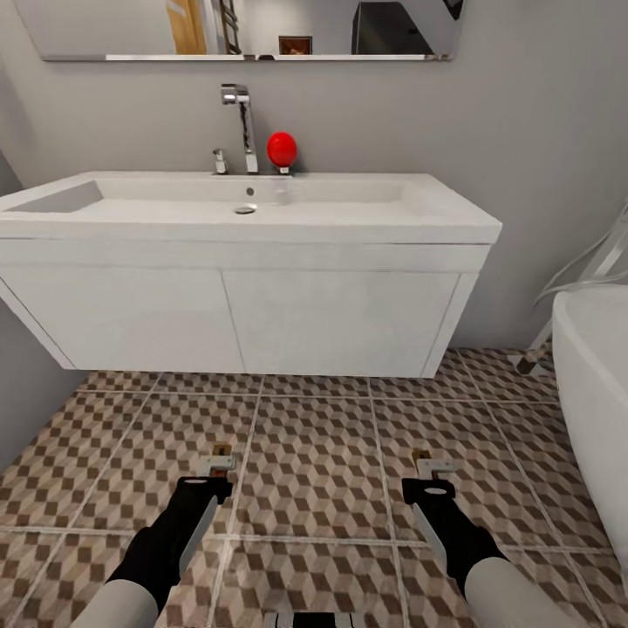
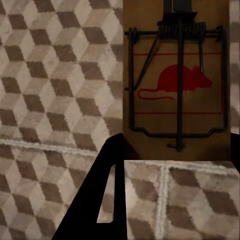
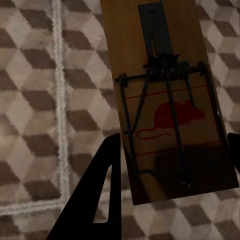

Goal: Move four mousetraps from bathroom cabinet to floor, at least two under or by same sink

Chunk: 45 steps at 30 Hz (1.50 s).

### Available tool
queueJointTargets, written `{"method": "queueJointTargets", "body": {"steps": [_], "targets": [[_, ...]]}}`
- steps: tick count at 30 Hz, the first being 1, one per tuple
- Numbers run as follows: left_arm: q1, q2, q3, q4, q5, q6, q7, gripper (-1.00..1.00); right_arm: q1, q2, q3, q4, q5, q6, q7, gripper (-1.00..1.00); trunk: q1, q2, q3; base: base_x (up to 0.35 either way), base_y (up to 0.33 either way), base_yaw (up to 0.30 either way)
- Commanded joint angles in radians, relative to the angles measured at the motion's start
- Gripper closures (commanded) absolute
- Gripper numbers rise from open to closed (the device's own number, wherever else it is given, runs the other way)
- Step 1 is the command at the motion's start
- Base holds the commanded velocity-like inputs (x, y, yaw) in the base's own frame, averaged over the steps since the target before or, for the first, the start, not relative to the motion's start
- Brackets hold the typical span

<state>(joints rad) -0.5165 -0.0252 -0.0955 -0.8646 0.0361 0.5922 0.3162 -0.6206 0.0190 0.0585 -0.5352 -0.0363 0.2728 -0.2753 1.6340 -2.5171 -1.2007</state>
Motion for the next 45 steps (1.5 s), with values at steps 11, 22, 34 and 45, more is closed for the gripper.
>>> {"method": "queueJointTargets", "body": {"steps": [11,22,34,45], "targets": [[0.000,-0.001,-0.002,-0.006,-0.002,-0.004,0.011,1.00,-0.001,0.002,0.013,-0.001,0.006,-0.045,-0.008,1.00,0.003,-0.002,-0.028,0.000,0.000,0.000],[0.000,-0.001,0.001,-0.013,0.006,-0.010,0.009,1.00,-0.001,0.004,0.016,0.001,0.008,-0.059,-0.009,1.00,0.003,-0.002,-0.028,0.106,0.000,0.000],[0.000,-0.002,0.002,-0.011,0.011,-0.008,0.001,1.00,-0.001,0.004,0.017,0.012,0.006,-0.060,-0.007,1.00,0.003,-0.002,-0.028,0.318,0.000,0.000],[0.000,-0.002,0.003,-0.016,0.010,-0.008,0.003,1.00,-0.001,0.004,0.018,0.012,0.007,-0.060,-0.007,1.00,0.003,-0.002,-0.028,0.274,0.000,0.000]]}}
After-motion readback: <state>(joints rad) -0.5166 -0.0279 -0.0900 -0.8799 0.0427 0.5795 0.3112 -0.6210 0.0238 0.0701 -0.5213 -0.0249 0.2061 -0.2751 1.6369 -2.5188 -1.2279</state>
